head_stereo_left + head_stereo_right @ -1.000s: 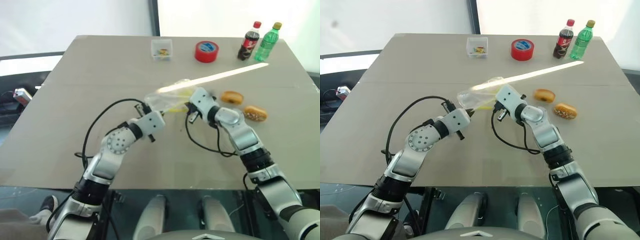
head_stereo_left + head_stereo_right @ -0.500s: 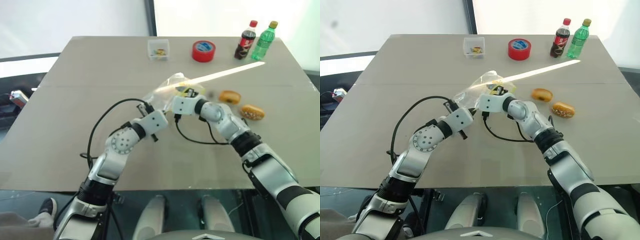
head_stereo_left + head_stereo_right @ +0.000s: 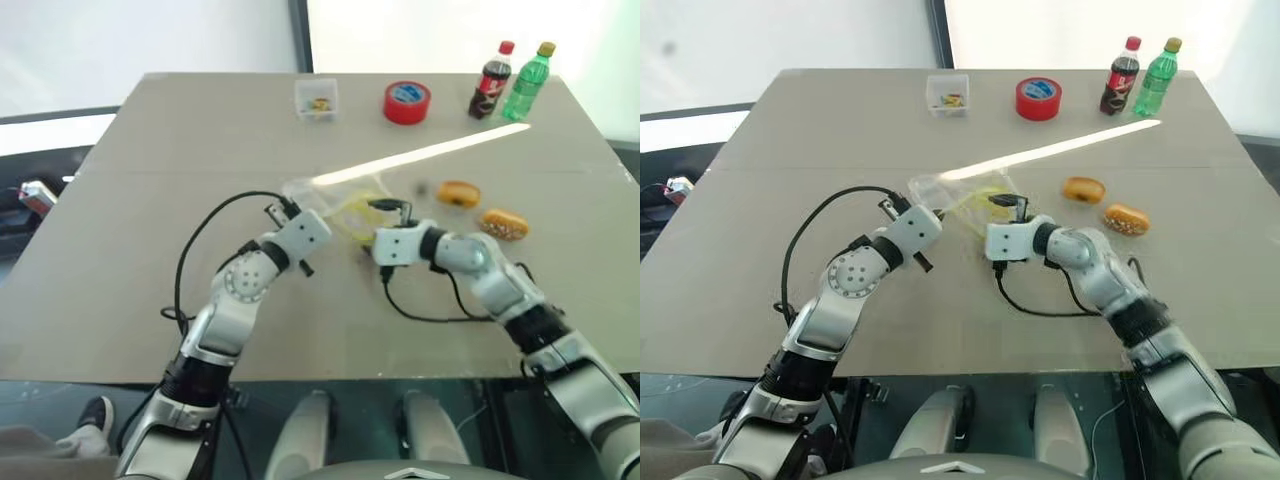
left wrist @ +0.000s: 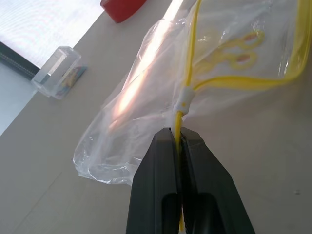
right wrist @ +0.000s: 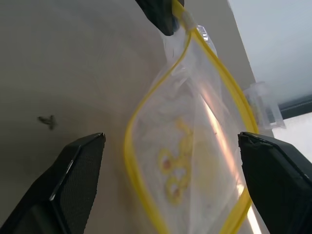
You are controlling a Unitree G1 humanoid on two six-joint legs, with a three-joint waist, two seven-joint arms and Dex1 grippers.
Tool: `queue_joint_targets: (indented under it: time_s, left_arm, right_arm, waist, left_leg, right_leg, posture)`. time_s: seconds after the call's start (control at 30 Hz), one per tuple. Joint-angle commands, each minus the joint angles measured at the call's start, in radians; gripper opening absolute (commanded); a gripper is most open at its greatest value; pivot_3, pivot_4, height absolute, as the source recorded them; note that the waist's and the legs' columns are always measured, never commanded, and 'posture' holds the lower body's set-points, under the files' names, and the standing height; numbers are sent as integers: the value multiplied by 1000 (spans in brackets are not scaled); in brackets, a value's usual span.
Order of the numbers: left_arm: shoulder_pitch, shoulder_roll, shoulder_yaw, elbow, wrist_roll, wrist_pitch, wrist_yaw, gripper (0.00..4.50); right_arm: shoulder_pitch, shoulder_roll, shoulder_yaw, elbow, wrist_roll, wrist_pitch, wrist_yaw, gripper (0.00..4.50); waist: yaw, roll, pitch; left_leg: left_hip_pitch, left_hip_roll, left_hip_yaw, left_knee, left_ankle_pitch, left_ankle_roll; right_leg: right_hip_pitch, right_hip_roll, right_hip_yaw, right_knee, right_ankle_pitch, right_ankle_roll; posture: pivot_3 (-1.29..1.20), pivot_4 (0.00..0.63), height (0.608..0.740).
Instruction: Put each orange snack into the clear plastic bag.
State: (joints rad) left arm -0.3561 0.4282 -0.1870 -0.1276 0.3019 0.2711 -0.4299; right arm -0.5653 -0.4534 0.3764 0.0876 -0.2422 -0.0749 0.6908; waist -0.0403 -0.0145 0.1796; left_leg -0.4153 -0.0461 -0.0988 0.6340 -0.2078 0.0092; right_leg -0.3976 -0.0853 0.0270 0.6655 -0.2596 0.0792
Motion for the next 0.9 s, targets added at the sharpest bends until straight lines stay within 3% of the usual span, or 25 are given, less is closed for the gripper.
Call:
queue_joint_targets:
  time_s: [0.03, 0.17, 0.3, 0.47, 0.73, 0.83, 0.9]
  left_arm:
    - [-6, 3, 18, -31, 6, -1, 16, 0]
    - [-4, 4, 19, -29, 4, -1, 19, 0]
    - [0, 6, 21, -24, 1, -3, 23, 0]
    - [-1, 2, 13, -13, -1, -10, 24, 0]
    - [-15, -4, 6, 14, -2, -29, 27, 0]
    - [-12, -2, 8, 16, 0, -33, 30, 0]
    - [-6, 0, 12, 12, 0, -34, 32, 0]
  right_arm:
    - [21, -45, -139, -148, 167, 148, 86, 4469]
    - [49, -157, -309, -137, 324, 312, 165, 4469]
    - [35, -282, -396, 25, 334, 348, 190, 4469]
    - [6, -363, -402, 219, 329, 358, 237, 4469]
    - [-136, -338, -365, 507, 303, 396, 257, 4469]
    - [-155, -334, -349, 547, 293, 404, 274, 3641]
    - [-149, -335, -343, 540, 299, 414, 302, 2651]
  waist:
    - [0, 0, 0]
    - [14, 0, 0]
    - [25, 0, 0]
    - [21, 0, 0]
    - [23, 0, 0]
    - [24, 0, 0]
    - [25, 0, 0]
  left_leg:
    - [0, 0, 0, 0, 0, 0]
    - [1, -1, -1, 2, 0, 0]
    - [1, -1, -1, 2, 0, 0]
    - [1, 0, 3, 1, 0, 0]
    - [1, 0, 7, 2, 0, 0]
    - [0, 0, 7, 1, 0, 0]
    - [0, 0, 7, 1, 0, 0]
  right_leg:
    - [0, 0, 0, 0, 0, 0]
    - [2, 0, -1, 0, 0, 0]
    - [3, -1, -1, 0, 0, 0]
    - [2, -1, -1, 0, 0, 0]
    - [2, -1, 0, -1, 0, 0]
    - [2, -1, 0, -1, 0, 0]
    - [2, -1, 0, -2, 0, 0]
  posture:
    - [0, 150, 740]
    - [0, 150, 740]
    - [0, 150, 740]
    - [0, 150, 740]
    - [0, 150, 740]
    - [0, 150, 740]
    - [0, 150, 740]
